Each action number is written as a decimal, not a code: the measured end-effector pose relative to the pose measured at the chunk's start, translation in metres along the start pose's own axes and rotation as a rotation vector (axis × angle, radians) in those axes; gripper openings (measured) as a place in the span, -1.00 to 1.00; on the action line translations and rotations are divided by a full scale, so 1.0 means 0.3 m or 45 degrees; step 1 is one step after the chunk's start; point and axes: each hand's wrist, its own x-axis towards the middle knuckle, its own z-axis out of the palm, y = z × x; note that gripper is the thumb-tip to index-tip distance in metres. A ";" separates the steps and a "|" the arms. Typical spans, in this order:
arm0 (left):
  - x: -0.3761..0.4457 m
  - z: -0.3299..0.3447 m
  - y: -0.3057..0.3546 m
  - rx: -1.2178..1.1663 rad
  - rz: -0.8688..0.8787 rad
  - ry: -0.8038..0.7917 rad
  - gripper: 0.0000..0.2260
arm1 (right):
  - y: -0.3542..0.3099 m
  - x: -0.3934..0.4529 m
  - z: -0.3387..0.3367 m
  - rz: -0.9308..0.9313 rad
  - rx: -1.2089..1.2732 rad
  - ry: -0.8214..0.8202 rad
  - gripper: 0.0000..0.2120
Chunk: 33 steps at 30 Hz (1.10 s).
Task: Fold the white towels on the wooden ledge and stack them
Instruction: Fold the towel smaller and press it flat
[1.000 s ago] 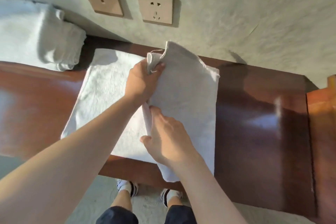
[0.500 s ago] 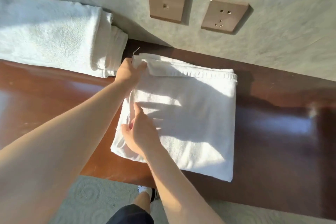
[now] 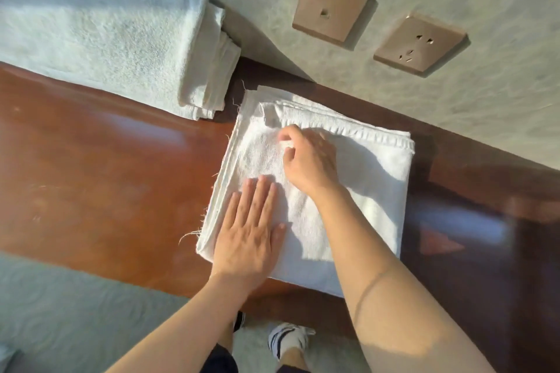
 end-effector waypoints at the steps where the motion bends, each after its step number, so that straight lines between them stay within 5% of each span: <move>1: -0.005 0.010 -0.004 0.058 0.009 -0.026 -0.41 | 0.006 0.034 -0.018 -0.003 -0.081 -0.038 -0.51; 4: 0.010 0.013 -0.020 0.129 0.032 -0.058 -0.40 | 0.022 0.111 -0.075 0.059 -0.119 -0.143 -0.25; 10: 0.021 -0.010 -0.055 0.185 0.114 -0.106 -0.40 | 0.115 -0.009 0.022 -0.235 -0.178 -0.068 -0.45; 17: 0.282 -0.126 -0.257 0.418 0.521 -0.304 -0.39 | 0.253 -0.212 0.090 0.165 -0.268 0.137 -0.33; 22: 0.418 -0.179 -0.147 0.554 0.271 -0.168 -0.45 | 0.237 -0.345 0.071 0.400 -0.260 -0.026 -0.40; 27: 0.140 -0.066 0.048 0.090 0.109 -0.121 -0.49 | 0.292 -0.362 0.097 0.312 -0.370 0.143 -0.42; 33: 0.124 -0.028 0.021 0.205 0.184 -0.229 -0.33 | 0.429 -0.403 0.054 0.100 -0.306 0.038 -0.43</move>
